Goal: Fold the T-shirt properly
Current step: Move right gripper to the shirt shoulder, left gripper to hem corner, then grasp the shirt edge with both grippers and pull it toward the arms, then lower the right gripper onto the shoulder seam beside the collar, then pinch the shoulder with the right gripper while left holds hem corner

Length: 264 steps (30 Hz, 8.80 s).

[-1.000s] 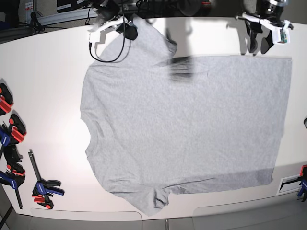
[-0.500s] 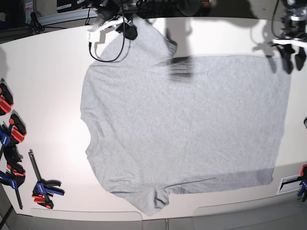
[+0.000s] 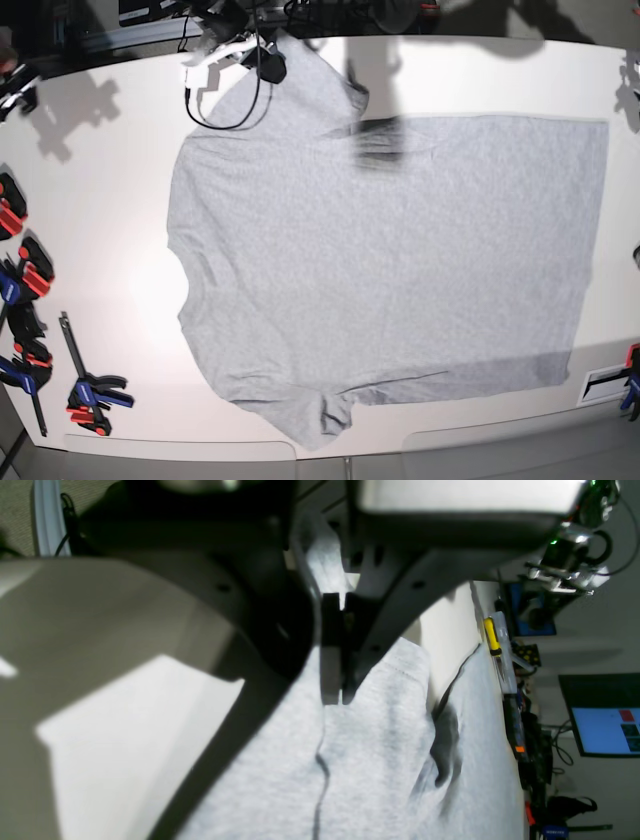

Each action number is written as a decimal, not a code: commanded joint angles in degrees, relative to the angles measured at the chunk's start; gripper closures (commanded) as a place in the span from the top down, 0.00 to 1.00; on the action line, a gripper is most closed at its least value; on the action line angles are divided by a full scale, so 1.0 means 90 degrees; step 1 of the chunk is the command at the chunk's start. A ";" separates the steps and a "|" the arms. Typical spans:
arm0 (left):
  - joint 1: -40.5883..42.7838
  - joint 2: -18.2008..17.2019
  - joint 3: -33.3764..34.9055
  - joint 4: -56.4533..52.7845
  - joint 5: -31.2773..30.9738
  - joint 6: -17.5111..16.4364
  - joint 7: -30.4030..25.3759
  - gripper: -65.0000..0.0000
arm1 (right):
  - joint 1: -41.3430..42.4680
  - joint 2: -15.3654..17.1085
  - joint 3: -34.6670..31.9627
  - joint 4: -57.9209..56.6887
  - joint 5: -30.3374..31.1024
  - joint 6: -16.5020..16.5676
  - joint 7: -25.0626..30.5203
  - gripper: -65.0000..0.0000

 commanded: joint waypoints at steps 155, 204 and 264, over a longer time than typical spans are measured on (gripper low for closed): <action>-0.0709 0.0294 0.0797 0.0330 0.0401 -0.0240 0.0678 0.00 | 0.2251 0.0017 -0.0580 0.1217 -0.3973 0.0129 0.0442 0.00; -0.1217 0.0189 0.0797 0.0330 0.1401 0.0420 0.0223 0.11 | 0.3220 0.0019 -0.0583 0.1151 -0.4473 -0.0163 0.0597 0.34; -0.1219 -0.0131 0.0901 0.0338 0.2402 -0.1099 -0.0602 0.00 | 0.3553 0.0019 -0.0583 0.1151 -0.4966 -0.0165 0.0442 0.00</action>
